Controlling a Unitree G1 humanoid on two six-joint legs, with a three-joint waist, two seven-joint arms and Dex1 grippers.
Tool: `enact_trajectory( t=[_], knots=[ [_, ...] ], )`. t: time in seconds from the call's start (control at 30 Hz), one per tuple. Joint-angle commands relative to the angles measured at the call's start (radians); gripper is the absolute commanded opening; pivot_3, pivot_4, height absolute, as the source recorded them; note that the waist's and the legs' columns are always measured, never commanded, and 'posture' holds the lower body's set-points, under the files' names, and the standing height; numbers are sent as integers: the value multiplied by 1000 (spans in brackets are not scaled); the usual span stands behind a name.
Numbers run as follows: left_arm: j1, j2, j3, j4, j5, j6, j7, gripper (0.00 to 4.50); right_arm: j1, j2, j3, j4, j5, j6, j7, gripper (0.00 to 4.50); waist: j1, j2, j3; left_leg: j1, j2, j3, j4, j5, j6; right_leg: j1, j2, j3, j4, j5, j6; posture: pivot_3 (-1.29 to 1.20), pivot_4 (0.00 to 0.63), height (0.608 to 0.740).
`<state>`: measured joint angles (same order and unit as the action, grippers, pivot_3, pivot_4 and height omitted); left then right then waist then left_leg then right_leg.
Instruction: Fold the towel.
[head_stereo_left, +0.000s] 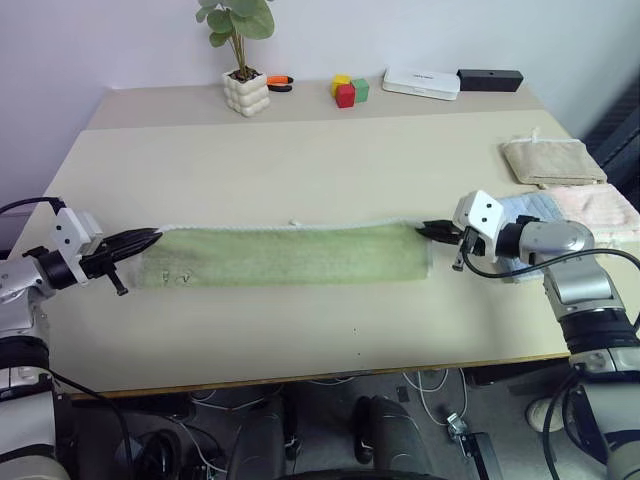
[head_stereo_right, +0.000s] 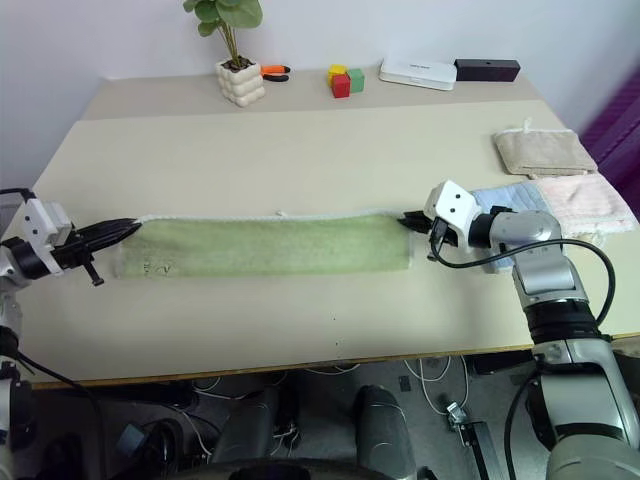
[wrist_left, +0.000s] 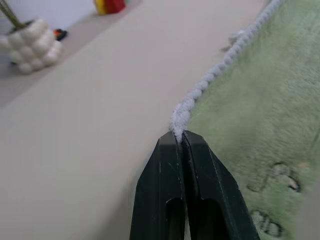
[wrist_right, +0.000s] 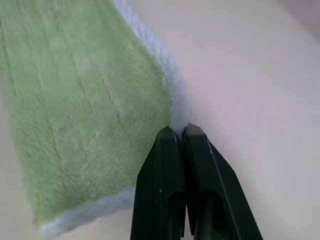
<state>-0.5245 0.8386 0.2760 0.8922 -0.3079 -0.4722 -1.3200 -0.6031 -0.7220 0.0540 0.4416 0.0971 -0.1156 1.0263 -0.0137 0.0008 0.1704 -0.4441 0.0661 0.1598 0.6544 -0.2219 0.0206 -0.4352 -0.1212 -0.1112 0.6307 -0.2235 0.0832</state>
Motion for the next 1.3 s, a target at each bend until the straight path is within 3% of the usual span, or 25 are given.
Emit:
enact_trajectory(
  t=[0.03,0.4,0.5,0.53,0.6,0.73,0.77,0.83,0.9,1.0,1.1,1.23,1.3],
  knots=[
    [-14,-10,-11,29,31,-51,40,0,-33,15,2,44,-50,-56,-60,48,0,0,0,0,0,0,0,0,-1,0,0,0,0,0,0,0,150,740],
    [-38,-42,-39,89,79,-8,138,0,-14,47,19,54,-81,-66,-74,48,0,0,0,0,0,0,0,1,-2,0,0,0,1,0,0,0,150,740],
    [-65,-48,-38,99,72,35,154,937,-12,48,24,56,-80,-50,-56,0,1,0,0,0,0,0,0,1,-2,0,0,0,1,0,0,0,150,740],
    [-69,-49,-40,100,75,38,156,1390,-12,50,22,55,-73,-38,-53,276,0,0,0,0,0,0,1,1,-2,1,0,0,1,0,0,0,150,740],
    [-69,-49,-47,95,86,5,161,2378,-12,56,14,47,-54,-9,-41,893,-1,0,0,0,0,0,1,1,-2,1,0,0,1,0,0,0,150,740],
    [-89,-46,-33,99,82,-19,213,4438,-10,56,9,35,-59,-3,-55,2894,-2,0,0,0,0,0,1,2,-2,1,0,0,1,0,0,0,150,740],
    [-97,-42,-27,104,80,3,243,4500,-15,55,4,40,-67,-7,-71,3427,-1,0,0,0,0,0,1,2,-2,1,0,0,1,0,0,0,150,740],
    [-107,-33,-16,108,75,41,287,4500,-29,52,-4,50,-86,-13,-120,4445,-1,0,0,0,0,-1,1,1,-2,1,0,0,1,0,0,0,150,740],
    [-114,-30,5,102,49,81,310,4500,-45,55,-18,53,-86,6,-162,4484,-1,0,0,0,0,-1,1,1,-2,1,0,0,1,0,0,0,150,740],
    [-119,-42,57,60,-20,191,319,3598,-57,89,-69,-3,-19,60,-203,4500,-4,0,0,0,0,-1,1,2,-3,1,0,0,1,0,0,0,150,740],
    [-96,-80,92,-72,-91,307,344,2129,-51,133,-94,-94,29,132,-240,3619,-2,0,0,0,0,-1,1,2,-3,1,1,0,1,0,0,0,150,740],
    [23,-217,78,-523,-223,540,468,24,-11,347,-128,-345,140,366,-459,1563,-3,0,0,0,1,-2,3,2,-3,2,1,0,2,0,1,0,150,740],
    [78,-251,70,-666,-242,607,509,0,19,425,-118,-419,126,437,-548,446,-3,0,0,0,1,-3,4,2,-4,2,1,0,3,0,1,0,150,740]
  ],
)
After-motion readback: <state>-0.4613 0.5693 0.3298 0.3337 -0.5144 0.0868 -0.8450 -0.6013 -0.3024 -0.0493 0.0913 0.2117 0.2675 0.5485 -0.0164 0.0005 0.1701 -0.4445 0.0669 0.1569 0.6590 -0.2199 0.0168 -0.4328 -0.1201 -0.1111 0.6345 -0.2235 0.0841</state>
